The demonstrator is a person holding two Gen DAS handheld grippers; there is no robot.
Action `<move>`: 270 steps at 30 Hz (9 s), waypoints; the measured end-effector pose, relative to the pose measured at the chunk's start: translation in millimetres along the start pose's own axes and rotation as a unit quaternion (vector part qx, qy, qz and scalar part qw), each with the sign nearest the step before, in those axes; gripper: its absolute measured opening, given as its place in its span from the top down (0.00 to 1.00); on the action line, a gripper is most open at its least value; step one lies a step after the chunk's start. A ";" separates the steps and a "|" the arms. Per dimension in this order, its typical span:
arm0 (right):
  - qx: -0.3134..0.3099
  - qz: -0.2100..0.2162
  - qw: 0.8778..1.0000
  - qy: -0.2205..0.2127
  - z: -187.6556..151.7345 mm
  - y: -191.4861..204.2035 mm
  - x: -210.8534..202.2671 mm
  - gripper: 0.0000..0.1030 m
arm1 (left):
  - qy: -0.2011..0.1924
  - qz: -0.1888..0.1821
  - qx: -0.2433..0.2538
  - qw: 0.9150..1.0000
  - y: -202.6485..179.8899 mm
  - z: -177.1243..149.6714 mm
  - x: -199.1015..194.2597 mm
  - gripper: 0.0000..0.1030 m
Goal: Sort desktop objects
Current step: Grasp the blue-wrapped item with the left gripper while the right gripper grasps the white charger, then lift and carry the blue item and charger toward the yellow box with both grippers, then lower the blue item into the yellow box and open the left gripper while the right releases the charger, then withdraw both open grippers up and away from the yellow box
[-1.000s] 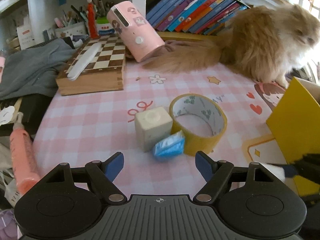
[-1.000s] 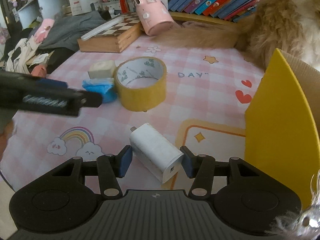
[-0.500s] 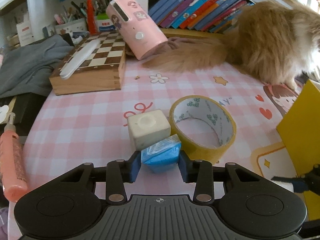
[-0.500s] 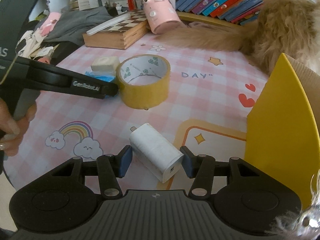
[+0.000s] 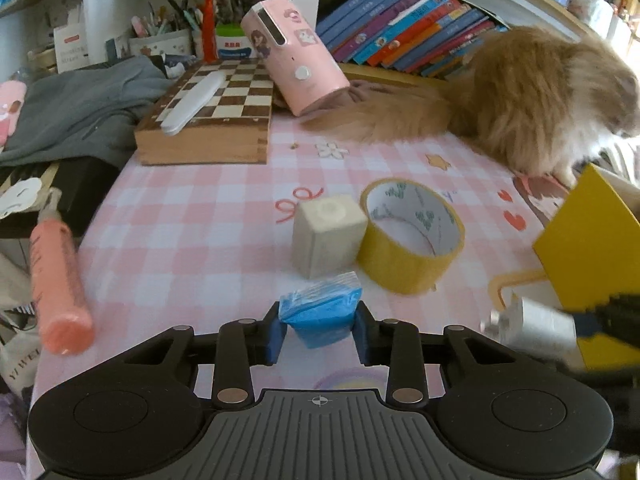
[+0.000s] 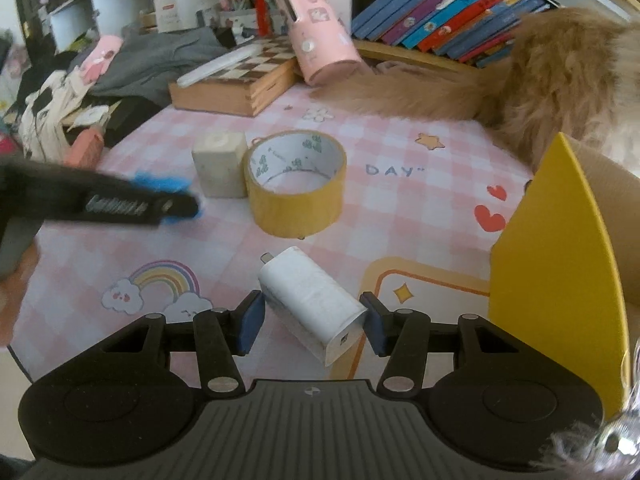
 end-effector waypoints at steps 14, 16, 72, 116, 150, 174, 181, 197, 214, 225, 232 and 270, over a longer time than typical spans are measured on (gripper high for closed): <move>0.051 -0.020 0.998 -0.019 4.0 15.9 -37.1 0.52 | -0.026 -0.054 -0.009 0.998 16.4 -9.4 -76.0 0.68; 0.052 -0.025 0.998 -0.016 -0.3 17.6 -41.0 0.52 | -0.026 -0.058 -0.009 0.998 16.9 -12.1 -81.9 0.68; 0.214 -0.157 0.964 -0.032 -157.9 56.2 -212.2 0.52 | 0.021 -0.247 0.155 0.956 -82.5 -110.7 -169.6 0.68; 0.155 -0.115 0.981 0.017 -182.0 -91.6 -229.6 0.52 | 0.050 -0.225 0.133 0.964 -242.2 -122.0 -124.9 0.68; 0.027 -0.065 0.990 -0.126 -52.6 -221.8 -248.2 0.52 | -0.133 -0.174 0.193 0.957 -296.4 15.7 -117.5 0.68; -0.036 -0.031 0.999 0.004 -52.0 -225.6 -144.5 0.52 | -0.044 -0.121 0.260 0.957 -318.6 -23.2 -43.3 0.67; -0.017 -0.041 0.999 -0.002 -54.0 -228.0 -145.1 0.51 | -0.058 -0.116 0.254 0.959 -315.0 -22.6 -49.2 0.44; -0.001 -0.070 0.994 -0.089 -50.3 -227.5 -209.0 0.38 | -0.122 -0.091 0.238 0.959 -299.8 -26.0 -106.1 0.25; -0.001 -0.107 0.985 -0.133 -86.3 -212.3 -251.7 0.38 | -0.162 -0.028 0.151 0.975 -259.0 -51.9 -151.9 0.17; 0.038 -0.097 0.991 -0.087 -127.3 -197.2 -243.9 0.38 | -0.134 0.008 0.121 0.984 -241.4 -83.1 -152.9 0.17; 0.040 -0.079 0.995 -0.050 -151.7 -180.0 -231.6 0.38 | -0.091 0.023 0.108 0.990 -236.3 -108.5 -144.8 0.17; 0.029 -0.019 0.999 -0.006 -135.2 -88.2 -174.1 0.37 | -0.026 0.016 0.126 0.992 -167.6 -113.0 -119.2 0.17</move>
Point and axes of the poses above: each gripper's, at about its wrist camera, not at the fingertips, and x roughly the way its jaws point, y to its left, z to its top, the point moved 2 cm from there along x, roughly the way its jaws point, and after that the axes turned 7 degrees about -y, right-handed, at the moved point
